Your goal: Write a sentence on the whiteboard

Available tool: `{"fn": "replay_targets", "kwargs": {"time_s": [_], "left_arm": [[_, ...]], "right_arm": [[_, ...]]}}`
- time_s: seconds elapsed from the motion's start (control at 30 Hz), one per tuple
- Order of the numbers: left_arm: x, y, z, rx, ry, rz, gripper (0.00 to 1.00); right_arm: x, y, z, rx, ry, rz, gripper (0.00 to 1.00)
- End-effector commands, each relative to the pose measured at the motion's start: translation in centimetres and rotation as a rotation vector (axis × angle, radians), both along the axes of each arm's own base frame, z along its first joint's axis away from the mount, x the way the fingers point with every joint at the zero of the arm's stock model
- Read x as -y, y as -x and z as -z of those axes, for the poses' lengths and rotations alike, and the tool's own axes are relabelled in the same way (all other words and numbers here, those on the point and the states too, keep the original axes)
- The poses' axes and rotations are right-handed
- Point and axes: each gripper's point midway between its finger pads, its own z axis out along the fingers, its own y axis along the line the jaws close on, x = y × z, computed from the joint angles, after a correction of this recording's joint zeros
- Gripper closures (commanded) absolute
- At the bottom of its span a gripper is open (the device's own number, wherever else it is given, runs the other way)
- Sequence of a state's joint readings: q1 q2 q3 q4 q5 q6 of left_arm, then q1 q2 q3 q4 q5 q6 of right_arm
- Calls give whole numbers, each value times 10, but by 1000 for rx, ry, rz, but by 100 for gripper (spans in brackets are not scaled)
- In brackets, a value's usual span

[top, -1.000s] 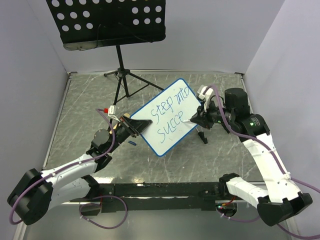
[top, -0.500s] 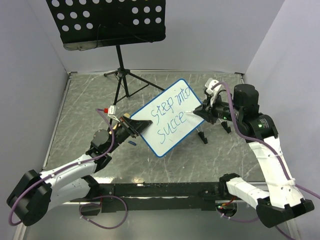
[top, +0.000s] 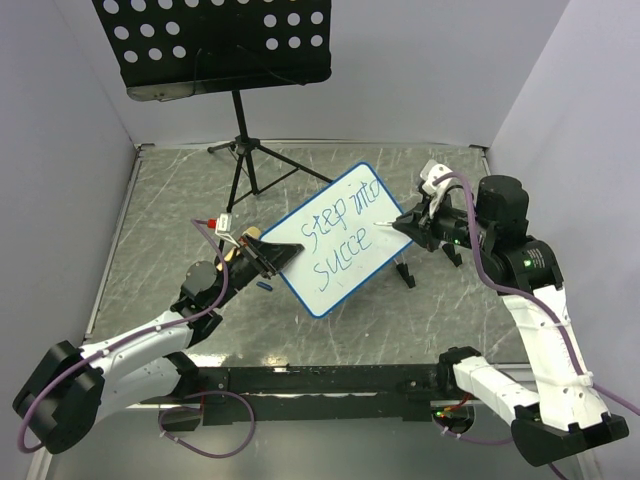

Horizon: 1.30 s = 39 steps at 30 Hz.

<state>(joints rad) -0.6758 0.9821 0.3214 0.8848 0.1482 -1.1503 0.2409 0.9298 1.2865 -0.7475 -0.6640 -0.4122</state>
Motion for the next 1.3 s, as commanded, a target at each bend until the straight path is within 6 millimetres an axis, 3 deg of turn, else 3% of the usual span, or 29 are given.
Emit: {"fn": "replay_targets", "kwargs": {"time_s": [0.0,0.8,1.27], "left_arm": [[-10,15,-61,152,159,22,99],[-11,19,-67,160,176,37,99],[-10,20,-71,166,183,46,99]], "right_arm": [[-1,-3,-8,34,-26,-4,100],[-2,-18,-12,34,-59,5,100],[2,-31,10,-16,-26,40,100]]}}
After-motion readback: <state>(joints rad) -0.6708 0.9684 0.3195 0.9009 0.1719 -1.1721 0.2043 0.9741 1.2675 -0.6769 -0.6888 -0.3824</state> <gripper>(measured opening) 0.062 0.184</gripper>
